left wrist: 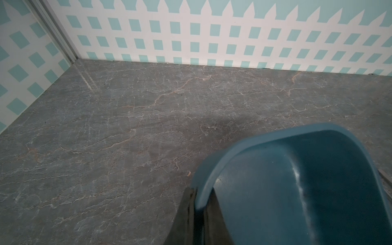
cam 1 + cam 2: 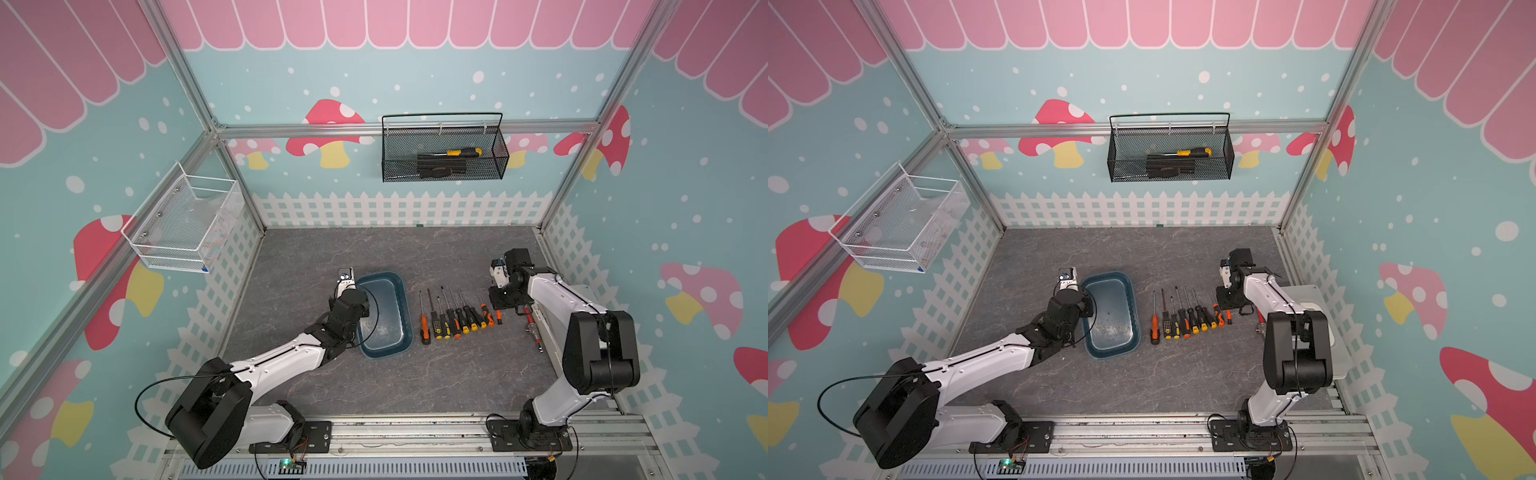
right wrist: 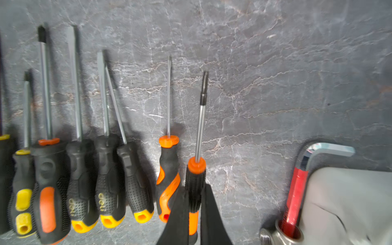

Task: Take out the screwdriver from the storage box
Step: Place the screwdriver at the center of the board.

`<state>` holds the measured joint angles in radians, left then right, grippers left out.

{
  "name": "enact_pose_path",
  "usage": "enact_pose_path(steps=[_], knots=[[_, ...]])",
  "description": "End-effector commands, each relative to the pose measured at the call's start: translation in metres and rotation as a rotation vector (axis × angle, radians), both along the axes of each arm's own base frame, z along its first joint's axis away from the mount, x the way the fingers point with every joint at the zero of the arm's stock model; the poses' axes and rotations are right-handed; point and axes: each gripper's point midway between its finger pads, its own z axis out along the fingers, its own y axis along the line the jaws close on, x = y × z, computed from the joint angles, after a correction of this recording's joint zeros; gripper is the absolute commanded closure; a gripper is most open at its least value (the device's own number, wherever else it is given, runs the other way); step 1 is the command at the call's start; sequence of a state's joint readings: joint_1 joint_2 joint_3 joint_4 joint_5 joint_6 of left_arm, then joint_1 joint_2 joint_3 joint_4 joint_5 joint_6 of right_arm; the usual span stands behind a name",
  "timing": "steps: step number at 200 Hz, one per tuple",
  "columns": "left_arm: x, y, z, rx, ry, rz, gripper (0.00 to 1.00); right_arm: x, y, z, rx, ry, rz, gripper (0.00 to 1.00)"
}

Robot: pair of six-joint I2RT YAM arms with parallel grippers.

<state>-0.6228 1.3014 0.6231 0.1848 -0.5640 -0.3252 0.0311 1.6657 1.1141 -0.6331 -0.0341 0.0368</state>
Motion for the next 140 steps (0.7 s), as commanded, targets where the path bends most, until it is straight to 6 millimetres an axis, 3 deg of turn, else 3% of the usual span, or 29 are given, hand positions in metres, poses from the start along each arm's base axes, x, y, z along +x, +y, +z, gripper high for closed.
enact_pose_path(steps=[1, 140], knots=[[-0.001, 0.003, 0.001, 0.02, 0.001, -0.007, 1.0, 0.007, -0.003, -0.007, 0.002, 0.007, -0.001, 1.0], [-0.002, 0.003, -0.003, 0.032, 0.008, -0.004, 1.0, 0.016, 0.0, -0.029, 0.069, 0.063, -0.005, 1.0]])
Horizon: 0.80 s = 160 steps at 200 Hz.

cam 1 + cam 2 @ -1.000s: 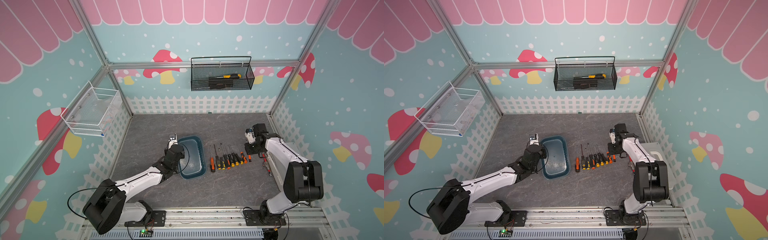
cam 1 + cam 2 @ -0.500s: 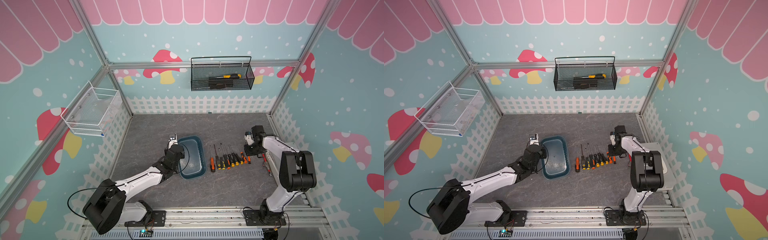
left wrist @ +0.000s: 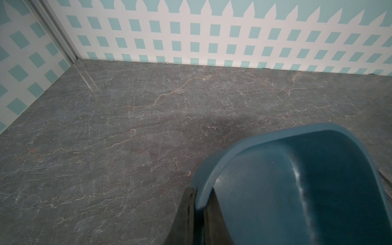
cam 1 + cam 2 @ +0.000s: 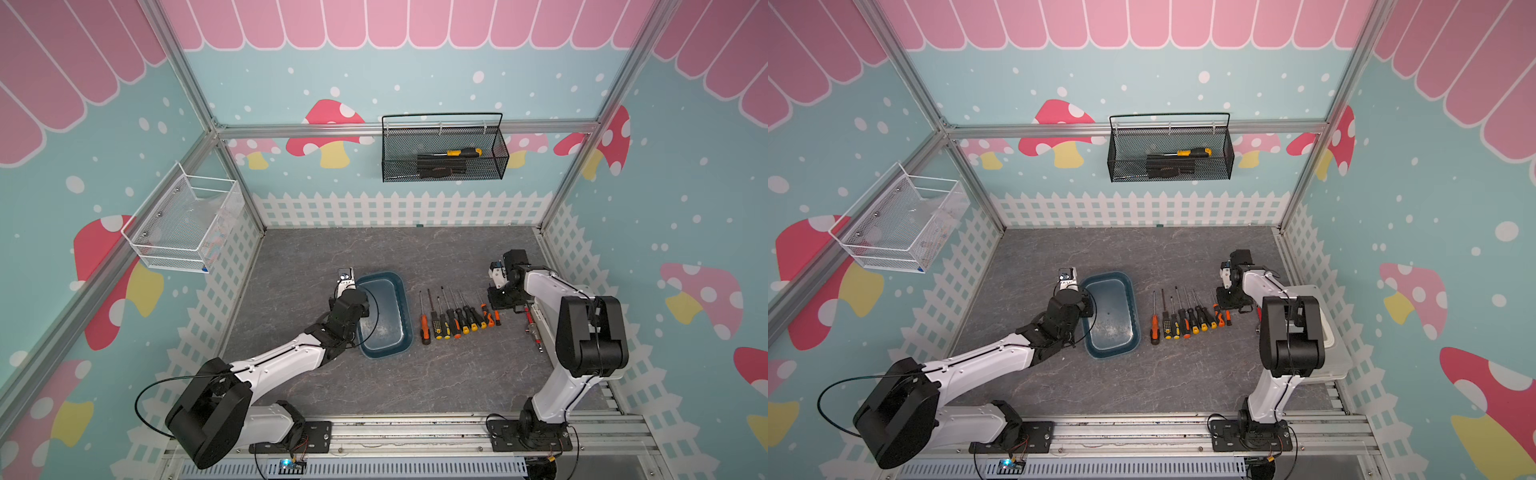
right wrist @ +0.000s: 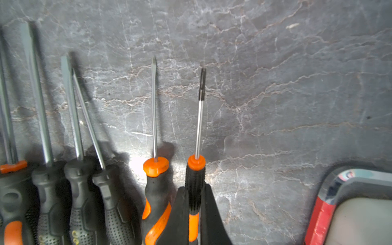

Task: Take out the screwdriver from the storage box
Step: Place the screwdriver at the center of the board.

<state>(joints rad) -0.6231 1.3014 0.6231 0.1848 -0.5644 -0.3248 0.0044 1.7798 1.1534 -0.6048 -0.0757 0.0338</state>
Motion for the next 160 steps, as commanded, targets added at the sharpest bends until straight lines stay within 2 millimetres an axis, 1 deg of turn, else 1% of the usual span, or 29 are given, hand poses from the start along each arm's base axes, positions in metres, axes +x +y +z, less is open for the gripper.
enact_pose_path(steps=[1, 48, 75, 114, 160], knots=[[-0.0017, 0.0038, -0.0033, 0.032, 0.01, -0.003, 1.0, 0.0041, 0.003, -0.0035, 0.032, 0.016, 0.006, 1.0], [-0.0025, 0.0044, -0.0026, 0.032, 0.008, -0.002, 1.0, 0.0018, 0.005, -0.0101, 0.047, 0.046, 0.001, 1.0], [-0.0025, 0.0049, -0.0018, 0.031, 0.006, 0.0, 1.0, 0.0014, 0.0039, -0.0101, 0.042, 0.051, -0.003, 1.0], [-0.0028, 0.0051, -0.0018, 0.033, 0.007, 0.0, 1.0, 0.0009, 0.0049, -0.0127, 0.049, 0.062, -0.004, 0.92], [-0.003, 0.0055, -0.0026, 0.037, 0.009, 0.001, 1.0, 0.0018, 0.0059, -0.013, 0.055, 0.064, -0.004, 0.86]])
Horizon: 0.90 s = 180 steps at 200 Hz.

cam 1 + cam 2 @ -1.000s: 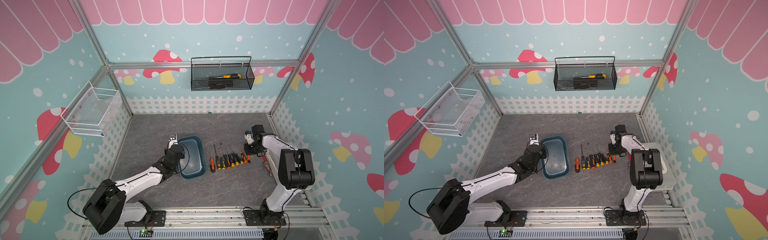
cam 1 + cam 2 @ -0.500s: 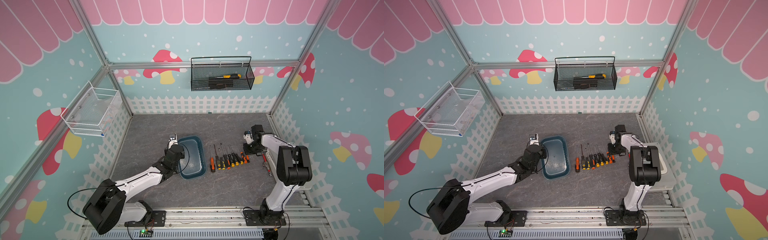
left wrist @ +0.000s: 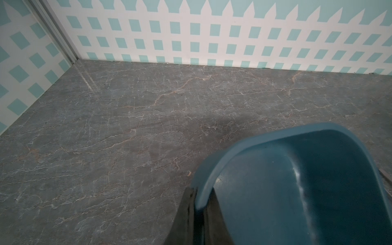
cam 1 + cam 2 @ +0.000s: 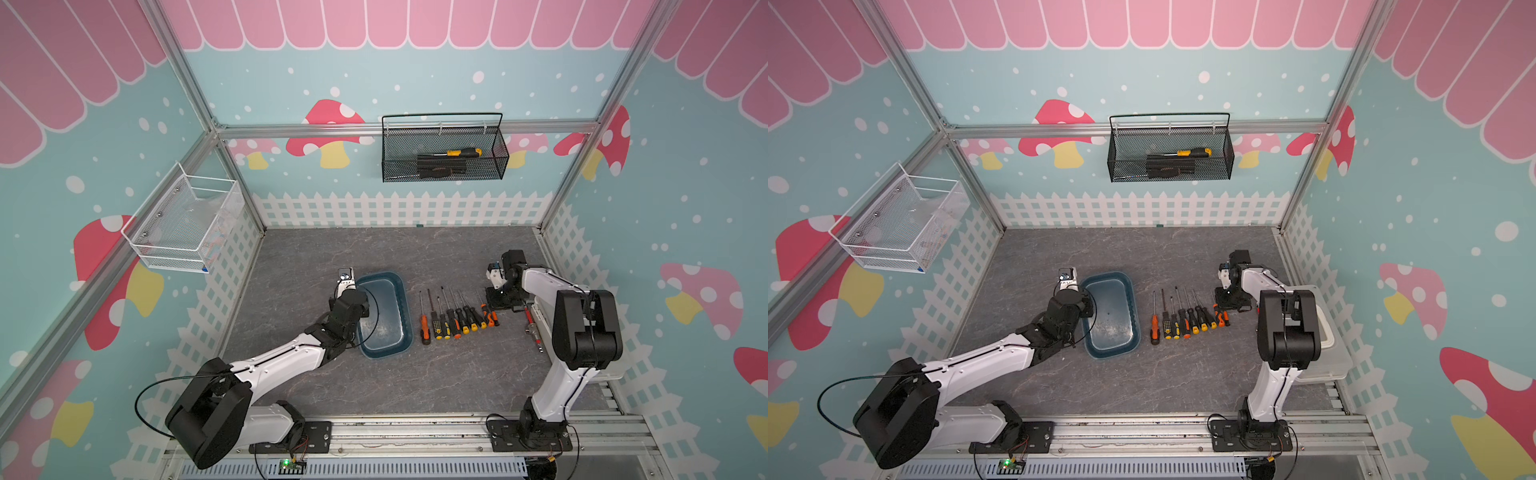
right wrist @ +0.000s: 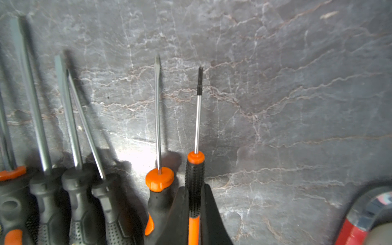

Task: Take out the screwdriver from the storage box
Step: Place the screwdriver at the center of the board.

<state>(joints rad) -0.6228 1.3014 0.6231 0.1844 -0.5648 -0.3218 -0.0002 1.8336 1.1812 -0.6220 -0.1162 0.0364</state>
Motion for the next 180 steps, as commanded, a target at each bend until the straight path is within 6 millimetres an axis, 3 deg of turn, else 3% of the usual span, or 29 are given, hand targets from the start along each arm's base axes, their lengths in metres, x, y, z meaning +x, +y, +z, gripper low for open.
enact_pose_path(steps=[1, 139, 180], knots=[[-0.003, 0.005, -0.003, 0.034, 0.009, 0.001, 1.0, 0.001, 0.001, -0.002, 0.015, 0.019, -0.006, 0.86], [-0.001, 0.003, 0.004, 0.04, 0.004, -0.005, 1.0, 0.002, -0.003, 0.004, 0.016, 0.003, -0.023, 0.8], [0.0, 0.0, 0.007, 0.04, 0.004, -0.024, 1.0, 0.005, 0.0, 0.016, 0.036, -0.038, -0.021, 0.8]])
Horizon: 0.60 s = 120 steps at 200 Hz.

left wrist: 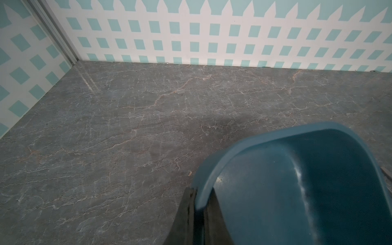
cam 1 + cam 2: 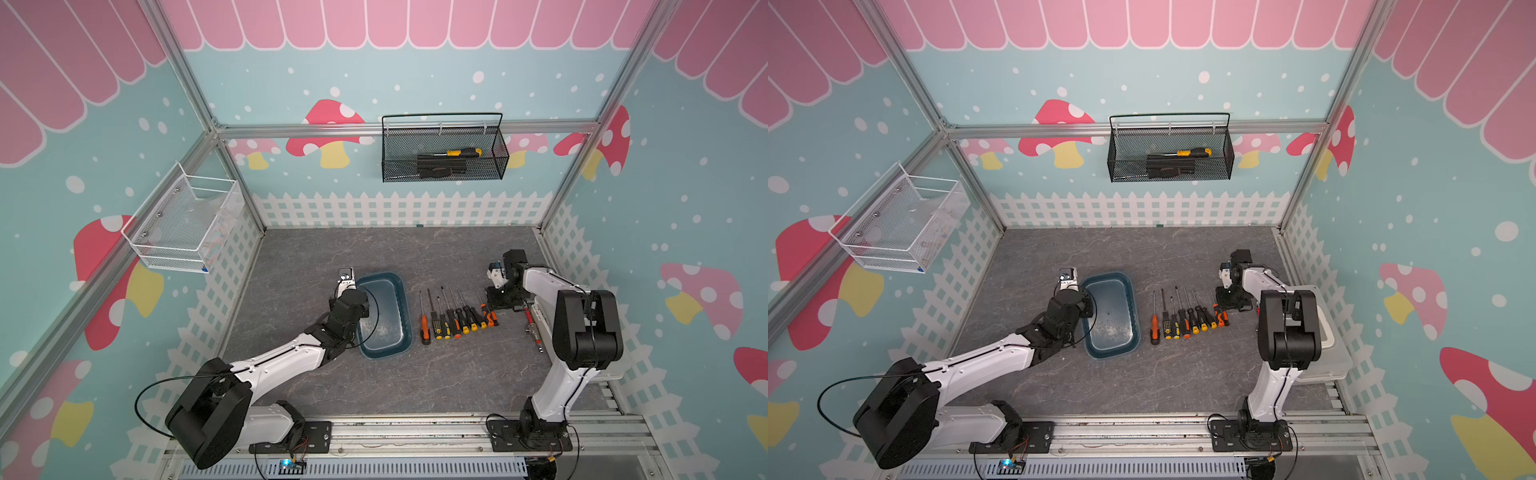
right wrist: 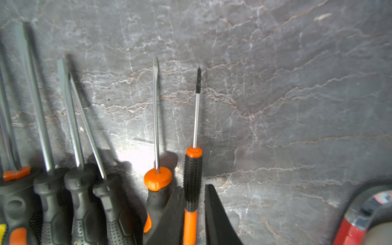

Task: Take out the screwdriver from the storage box
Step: Place the screwdriver at the center of the board, then place the storage box at the center of the board.

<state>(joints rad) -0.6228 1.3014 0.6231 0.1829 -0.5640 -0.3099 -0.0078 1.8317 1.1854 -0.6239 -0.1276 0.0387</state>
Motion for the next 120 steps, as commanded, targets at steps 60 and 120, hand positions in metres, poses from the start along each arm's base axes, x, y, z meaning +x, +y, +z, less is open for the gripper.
enact_pose_path(steps=[60, 120], knots=[[0.003, -0.018, 0.014, -0.018, 0.015, -0.135, 1.0, 0.007, 0.023, 0.045, 0.159, -0.153, 0.007, 0.77], [0.018, -0.019, -0.006, -0.144, 0.118, -0.201, 1.0, -0.015, 0.032, 0.071, 0.216, -0.232, -0.014, 0.75]])
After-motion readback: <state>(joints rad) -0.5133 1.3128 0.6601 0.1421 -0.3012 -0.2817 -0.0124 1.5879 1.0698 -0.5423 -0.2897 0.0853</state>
